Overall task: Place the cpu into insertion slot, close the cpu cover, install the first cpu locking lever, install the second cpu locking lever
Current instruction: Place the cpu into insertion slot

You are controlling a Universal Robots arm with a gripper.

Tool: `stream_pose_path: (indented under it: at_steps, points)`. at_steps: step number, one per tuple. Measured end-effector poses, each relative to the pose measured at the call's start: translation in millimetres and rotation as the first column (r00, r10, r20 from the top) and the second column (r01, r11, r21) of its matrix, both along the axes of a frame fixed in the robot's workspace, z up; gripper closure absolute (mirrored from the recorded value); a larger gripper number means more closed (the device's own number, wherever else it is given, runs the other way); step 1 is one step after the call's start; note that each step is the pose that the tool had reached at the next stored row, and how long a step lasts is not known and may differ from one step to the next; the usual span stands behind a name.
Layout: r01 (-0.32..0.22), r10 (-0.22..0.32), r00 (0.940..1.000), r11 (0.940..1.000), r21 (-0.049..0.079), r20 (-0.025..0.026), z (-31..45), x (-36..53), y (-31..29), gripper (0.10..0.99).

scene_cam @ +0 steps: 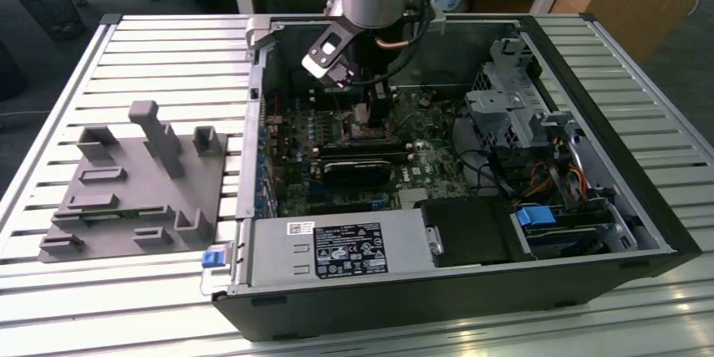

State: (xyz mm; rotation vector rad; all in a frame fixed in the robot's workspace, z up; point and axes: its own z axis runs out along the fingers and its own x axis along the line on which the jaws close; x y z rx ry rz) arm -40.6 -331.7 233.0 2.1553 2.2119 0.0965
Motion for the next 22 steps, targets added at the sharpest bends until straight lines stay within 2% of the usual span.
stream_pose_path:
  at_steps: [15,22]
  points:
    - [0.000,0.000,1.0000,1.0000,0.000,0.0000,-3.5,0.0,0.1,0.545]
    - [0.000,0.000,1.0000,1.0000,-0.002,-0.0001,-11.7,-0.1,2.2,0.545]
